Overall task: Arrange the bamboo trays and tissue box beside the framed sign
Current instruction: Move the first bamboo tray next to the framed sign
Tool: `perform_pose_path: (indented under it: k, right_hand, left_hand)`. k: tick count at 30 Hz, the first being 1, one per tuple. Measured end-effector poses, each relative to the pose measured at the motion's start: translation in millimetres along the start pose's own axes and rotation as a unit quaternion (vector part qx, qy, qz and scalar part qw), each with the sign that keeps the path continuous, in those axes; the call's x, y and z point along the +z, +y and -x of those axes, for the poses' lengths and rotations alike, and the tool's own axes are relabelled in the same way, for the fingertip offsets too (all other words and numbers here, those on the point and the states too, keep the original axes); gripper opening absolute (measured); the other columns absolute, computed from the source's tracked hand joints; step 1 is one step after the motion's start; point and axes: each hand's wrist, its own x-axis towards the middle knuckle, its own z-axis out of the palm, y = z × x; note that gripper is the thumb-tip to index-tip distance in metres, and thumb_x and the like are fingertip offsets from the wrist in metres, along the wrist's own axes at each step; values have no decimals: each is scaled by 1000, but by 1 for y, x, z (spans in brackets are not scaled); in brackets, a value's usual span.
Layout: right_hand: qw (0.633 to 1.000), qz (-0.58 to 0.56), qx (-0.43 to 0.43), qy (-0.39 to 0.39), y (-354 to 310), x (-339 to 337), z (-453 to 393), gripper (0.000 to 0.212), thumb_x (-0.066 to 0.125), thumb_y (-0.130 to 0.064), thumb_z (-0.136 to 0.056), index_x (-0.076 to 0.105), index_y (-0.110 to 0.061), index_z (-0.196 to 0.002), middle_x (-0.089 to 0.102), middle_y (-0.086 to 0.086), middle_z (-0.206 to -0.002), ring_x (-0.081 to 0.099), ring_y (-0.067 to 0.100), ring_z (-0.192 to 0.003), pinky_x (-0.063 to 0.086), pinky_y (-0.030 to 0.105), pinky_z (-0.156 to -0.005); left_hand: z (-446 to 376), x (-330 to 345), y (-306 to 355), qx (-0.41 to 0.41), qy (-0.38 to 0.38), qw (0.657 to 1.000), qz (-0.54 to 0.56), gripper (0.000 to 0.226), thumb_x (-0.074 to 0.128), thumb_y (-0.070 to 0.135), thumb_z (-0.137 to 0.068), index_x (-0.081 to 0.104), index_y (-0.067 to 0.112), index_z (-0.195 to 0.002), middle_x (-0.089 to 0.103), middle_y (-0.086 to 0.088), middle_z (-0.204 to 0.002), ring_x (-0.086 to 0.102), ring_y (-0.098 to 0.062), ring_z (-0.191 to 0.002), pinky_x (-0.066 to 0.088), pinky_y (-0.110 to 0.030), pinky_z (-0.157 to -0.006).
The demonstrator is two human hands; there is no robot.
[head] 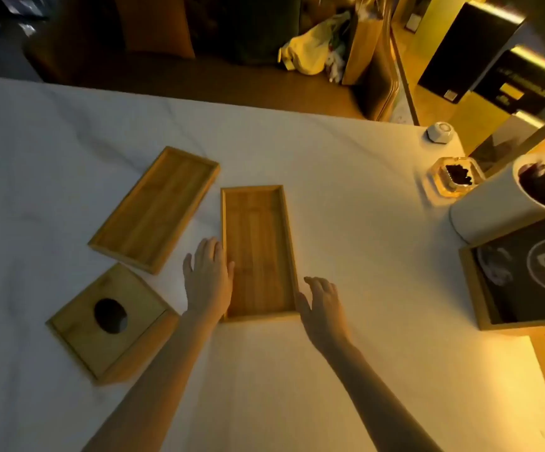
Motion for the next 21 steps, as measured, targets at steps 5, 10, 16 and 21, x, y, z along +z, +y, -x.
perform_pose_path:
  k: [5,10,16,21]
  right_hand:
    - [996,84,-22,22,6,22,11,40,37,-32,-95,39,-16,-131,46,3,-136,36,24,-125,35,38,-105]
    - [998,37,35,31,-3,23,9,24,42,-26,-93,58,-15,-108,57,6,-103,54,23,-94,51,35,-78]
    - [998,17,58,23,-12,16,5,22,43,-19,-94,63,-12,-97,56,3,-87,54,17,-75,49,29,-68]
    - [998,-22,57,31,-12,6,7,21,46,-18,-92,66,-11,-97,60,4,-85,55,17,-72,46,30,-63]
  left_hand:
    - [13,19,-8,-31,-14,999,-6,43,45,25,-90,40,7,-128,40,-15,-142,27,-28,-137,19,-51,-110]
    - [15,21,-1,-80,4,991,106,35,52,12,-87,48,1,-120,55,-21,-122,48,-34,-114,43,-44,-93]
    - [7,7,4,-139,-21,958,249,33,50,4,-87,49,-3,-120,50,-23,-120,54,-33,-106,43,-32,-93]
    - [7,-2,1,-149,-51,937,311,35,49,8,-88,48,2,-123,61,-16,-110,58,-31,-104,38,-23,-83]
